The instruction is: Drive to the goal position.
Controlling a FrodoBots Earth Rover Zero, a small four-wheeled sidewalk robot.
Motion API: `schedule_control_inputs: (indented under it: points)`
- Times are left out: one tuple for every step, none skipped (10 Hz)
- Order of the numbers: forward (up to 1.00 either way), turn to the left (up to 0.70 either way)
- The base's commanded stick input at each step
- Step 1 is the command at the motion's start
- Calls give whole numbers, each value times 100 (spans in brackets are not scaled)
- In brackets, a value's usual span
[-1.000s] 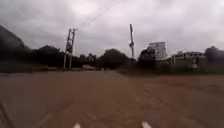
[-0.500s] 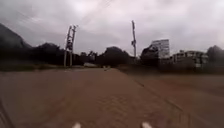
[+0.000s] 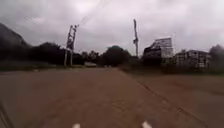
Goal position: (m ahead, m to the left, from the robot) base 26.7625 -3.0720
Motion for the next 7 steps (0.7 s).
schedule_control_inputs:
  points:
    - [70,0]
    - [70,0]
    - [70,0]
    - [70,0]
    - [70,0]
    - [70,0]
    - [70,0]
